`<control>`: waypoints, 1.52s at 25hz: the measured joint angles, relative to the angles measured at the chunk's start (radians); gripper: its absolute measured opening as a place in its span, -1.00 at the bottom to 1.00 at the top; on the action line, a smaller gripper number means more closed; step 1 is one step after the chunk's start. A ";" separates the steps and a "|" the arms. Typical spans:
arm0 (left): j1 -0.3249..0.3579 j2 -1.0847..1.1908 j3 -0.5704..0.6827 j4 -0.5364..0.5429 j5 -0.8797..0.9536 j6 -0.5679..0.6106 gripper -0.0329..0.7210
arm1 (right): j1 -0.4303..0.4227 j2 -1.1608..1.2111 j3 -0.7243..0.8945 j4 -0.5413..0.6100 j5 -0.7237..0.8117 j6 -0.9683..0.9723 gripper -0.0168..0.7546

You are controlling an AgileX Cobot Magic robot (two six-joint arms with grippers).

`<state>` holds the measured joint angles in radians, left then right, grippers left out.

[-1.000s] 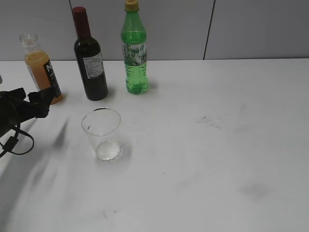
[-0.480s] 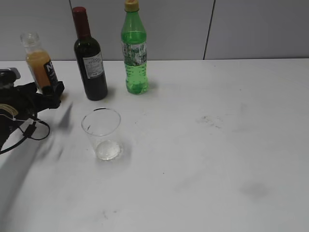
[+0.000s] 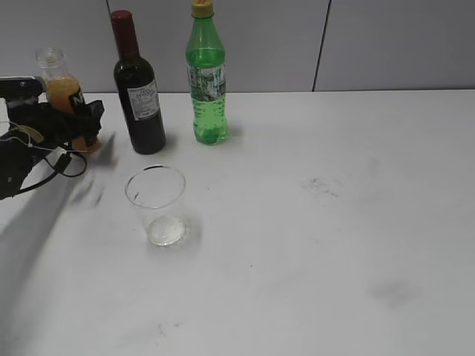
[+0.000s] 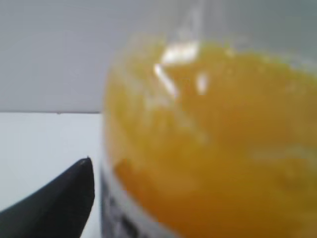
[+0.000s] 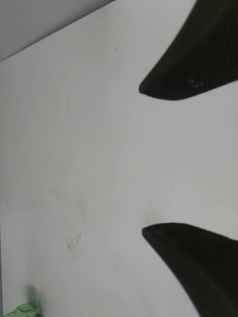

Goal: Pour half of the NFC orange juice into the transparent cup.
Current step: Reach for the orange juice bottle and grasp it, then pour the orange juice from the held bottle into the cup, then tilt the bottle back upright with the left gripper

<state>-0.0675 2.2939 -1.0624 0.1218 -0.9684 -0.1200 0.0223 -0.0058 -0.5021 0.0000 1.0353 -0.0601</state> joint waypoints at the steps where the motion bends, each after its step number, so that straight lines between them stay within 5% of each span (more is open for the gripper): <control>1: 0.000 0.000 -0.014 0.000 0.018 0.000 0.90 | 0.000 0.000 0.000 0.000 0.000 0.000 0.58; 6: 0.000 0.000 -0.041 0.000 0.039 0.000 0.82 | 0.000 0.000 0.000 0.000 0.000 0.000 0.58; 12: 0.000 0.000 -0.042 0.005 0.041 -0.001 0.33 | 0.000 0.000 0.000 0.000 0.000 0.000 0.58; 19: 0.003 -0.014 -0.022 0.006 0.043 0.000 0.34 | 0.000 0.000 0.000 0.000 0.000 0.000 0.58; 38: -0.005 -0.517 0.585 -0.001 -0.005 0.161 0.34 | 0.000 0.000 0.000 0.000 0.000 0.000 0.58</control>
<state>-0.0727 1.7766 -0.4778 0.1209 -0.9735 0.0414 0.0223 -0.0058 -0.5021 0.0000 1.0353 -0.0601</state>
